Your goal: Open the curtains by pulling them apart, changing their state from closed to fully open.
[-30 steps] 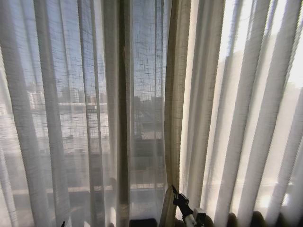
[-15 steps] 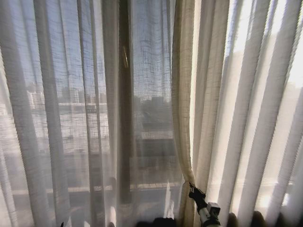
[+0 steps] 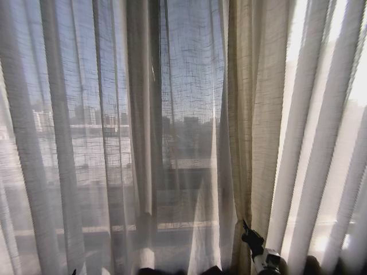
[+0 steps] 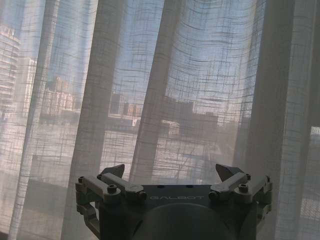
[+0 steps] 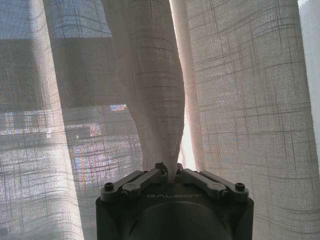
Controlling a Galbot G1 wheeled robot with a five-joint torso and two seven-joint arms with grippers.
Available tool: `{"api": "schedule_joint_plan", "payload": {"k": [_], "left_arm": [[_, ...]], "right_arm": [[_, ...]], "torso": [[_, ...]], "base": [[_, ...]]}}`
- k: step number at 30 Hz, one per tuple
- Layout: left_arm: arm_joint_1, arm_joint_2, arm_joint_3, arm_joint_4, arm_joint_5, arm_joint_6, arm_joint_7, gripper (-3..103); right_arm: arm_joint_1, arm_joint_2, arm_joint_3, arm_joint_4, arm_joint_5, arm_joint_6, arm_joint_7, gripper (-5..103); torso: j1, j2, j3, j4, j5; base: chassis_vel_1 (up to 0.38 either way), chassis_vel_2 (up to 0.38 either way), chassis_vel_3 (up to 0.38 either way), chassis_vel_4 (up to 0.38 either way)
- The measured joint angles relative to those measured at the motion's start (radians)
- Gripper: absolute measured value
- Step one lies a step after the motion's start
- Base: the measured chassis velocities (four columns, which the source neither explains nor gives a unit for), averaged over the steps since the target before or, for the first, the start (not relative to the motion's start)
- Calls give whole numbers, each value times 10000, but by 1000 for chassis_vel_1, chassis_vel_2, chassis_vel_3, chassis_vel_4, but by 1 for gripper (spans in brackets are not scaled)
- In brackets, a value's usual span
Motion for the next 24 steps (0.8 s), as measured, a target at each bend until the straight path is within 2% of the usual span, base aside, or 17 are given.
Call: {"api": "schedule_joint_plan", "payload": {"k": [1, 3, 8, 12, 13, 14, 16, 17, 19, 20, 22, 23, 24], "left_arm": [[0, 0, 0, 0, 0, 0, 0, 100], [-16, 22, 3, -24, 8, 15, -1, 100], [-35, 71, -78, 35, -7, 25, -25, 100], [-35, 61, -105, 89, -24, 25, -27, 100], [-41, 56, -114, 135, -31, 24, -27, 100], [-50, 55, -124, 162, -35, 22, -28, 100], [-120, 55, -147, 268, -51, 12, -28, 100], [-120, 55, -147, 268, -51, 12, -28, 100], [-173, 55, -154, 336, -85, 9, -28, 100], [-173, 55, -154, 336, -85, 9, -28, 100], [-220, 88, -170, 387, -196, 8, -35, 100], [-220, 88, -170, 387, -196, 8, -35, 100], [-243, 133, -191, 411, -249, 8, -51, 100]], "right_arm": [[0, 0, 0, 0, 0, 0, 0, 0], [-409, 103, -391, 291, 103, 216, -632, 0], [-924, 356, -1047, 630, -122, 535, -1313, 0], [-1013, 501, -1336, 649, -234, 588, -1339, -3], [-1028, 537, -1461, 651, -247, 594, -1337, 2], [-1036, 547, -1531, 652, -249, 593, -1336, 2], [-1031, 546, -1638, 696, -249, 593, -1318, 14], [-1031, 546, -1638, 696, -249, 593, -1318, 14], [-932, 532, -1665, 701, -263, 575, -1214, 25], [-932, 532, -1665, 701, -263, 575, -1214, 25], [-649, 486, -1645, 597, -305, 512, -964, 35], [-649, 486, -1645, 597, -305, 512, -964, 35], [-516, 418, -1614, 610, -181, 388, -839, 41]], "torso": [[0, 0, 0, 0, 0], [1, 0, 0, 1, -1], [0, 0, 0, 0, -1], [0, 1, -1, 0, -2], [0, 0, 0, 1, -2], [0, 0, 0, 1, -1], [0, 0, 0, 0, 0], [0, 0, 0, 0, 0], [0, 0, 0, -1, 0], [0, 0, 0, -1, 0], [0, 0, 0, 0, 0], [0, 0, 0, 0, 0], [0, 0, 0, 1, 0]], "base": [[0, 0, 0, 0], [0, 0, 0, 0], [0, 0, 0, 0], [0, 0, 0, 0], [0, 0, 0, 0], [0, 0, 0, 0], [0, 0, 0, 0], [0, 0, 0, 0], [0, 0, 0, 0], [0, 0, 0, 0], [0, 0, 0, 0], [0, 0, 0, 0], [0, 0, 0, 0]]}}
